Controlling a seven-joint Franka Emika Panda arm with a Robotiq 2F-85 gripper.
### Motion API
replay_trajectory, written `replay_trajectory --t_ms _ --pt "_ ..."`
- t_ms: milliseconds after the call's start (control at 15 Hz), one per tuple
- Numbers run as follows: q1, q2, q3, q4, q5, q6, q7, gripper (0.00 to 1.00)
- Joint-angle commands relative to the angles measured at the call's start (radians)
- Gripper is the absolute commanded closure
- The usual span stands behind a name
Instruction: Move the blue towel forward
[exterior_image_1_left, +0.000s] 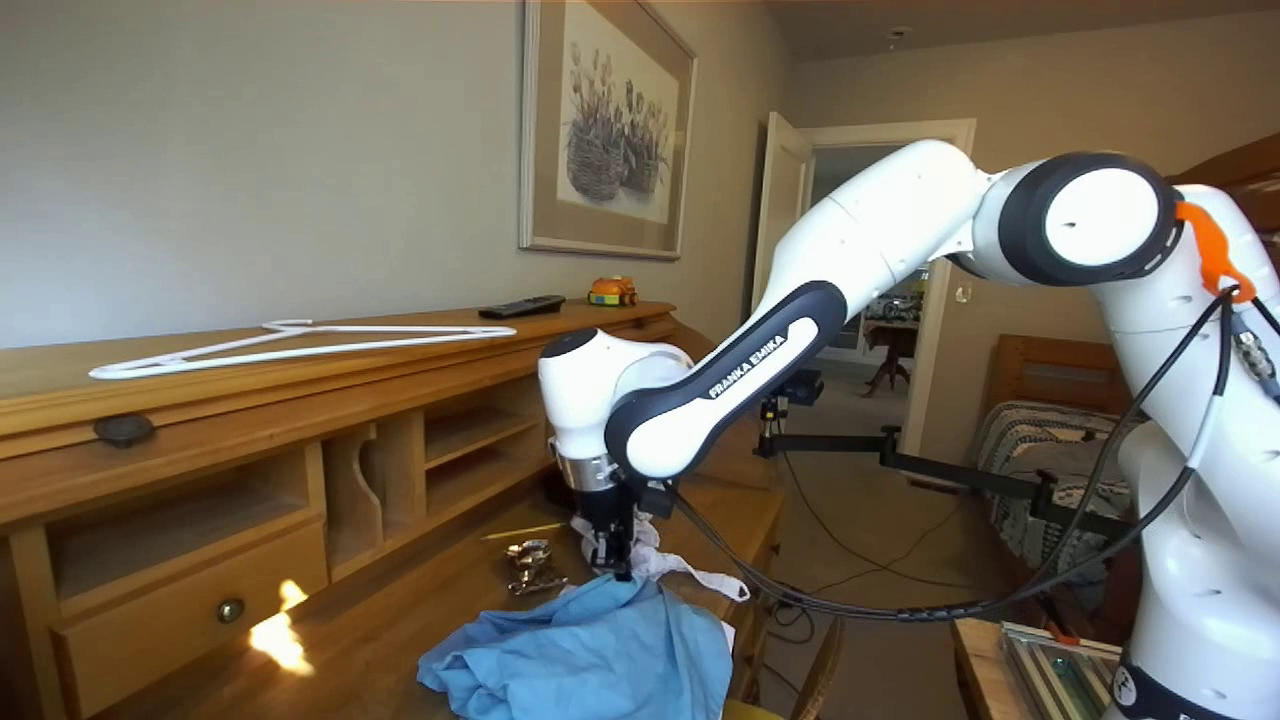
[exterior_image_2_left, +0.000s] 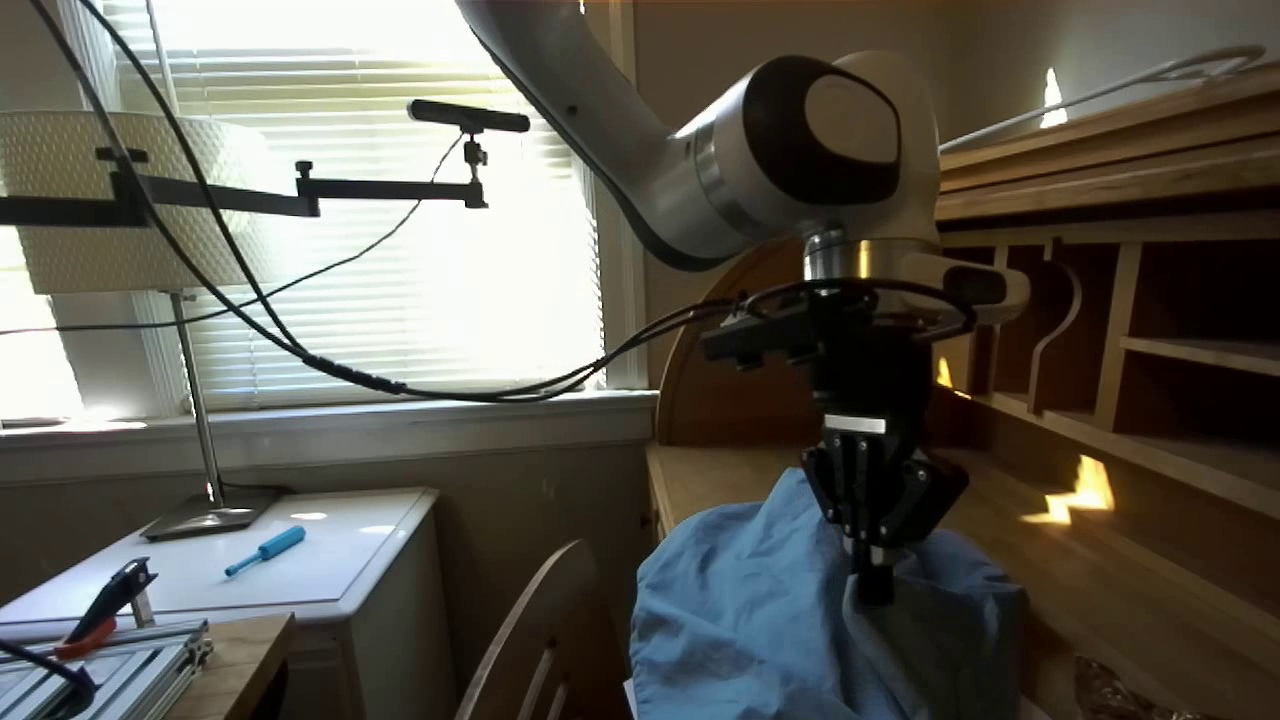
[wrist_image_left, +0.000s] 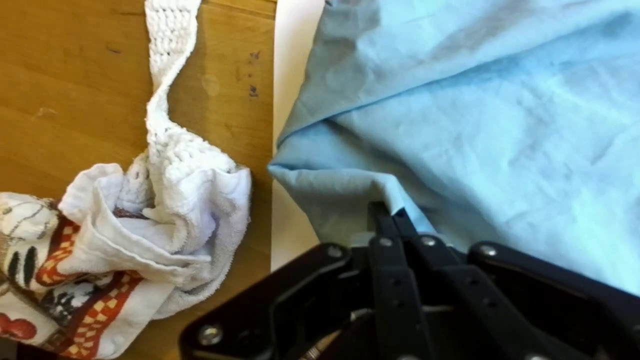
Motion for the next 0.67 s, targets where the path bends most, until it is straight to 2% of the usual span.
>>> replay_trajectory --t_ms 0,400,600 --pt "-0.049 0.025 -0.027 0.03 0.035 -0.029 0.007 1.0" --pt "-0.131 0.075 -0.085 0.043 0.081 -0.039 0.057 1.0" --pt "-0.146 0.105 -0.099 0.069 0.1 -0.04 0.091 1.0"
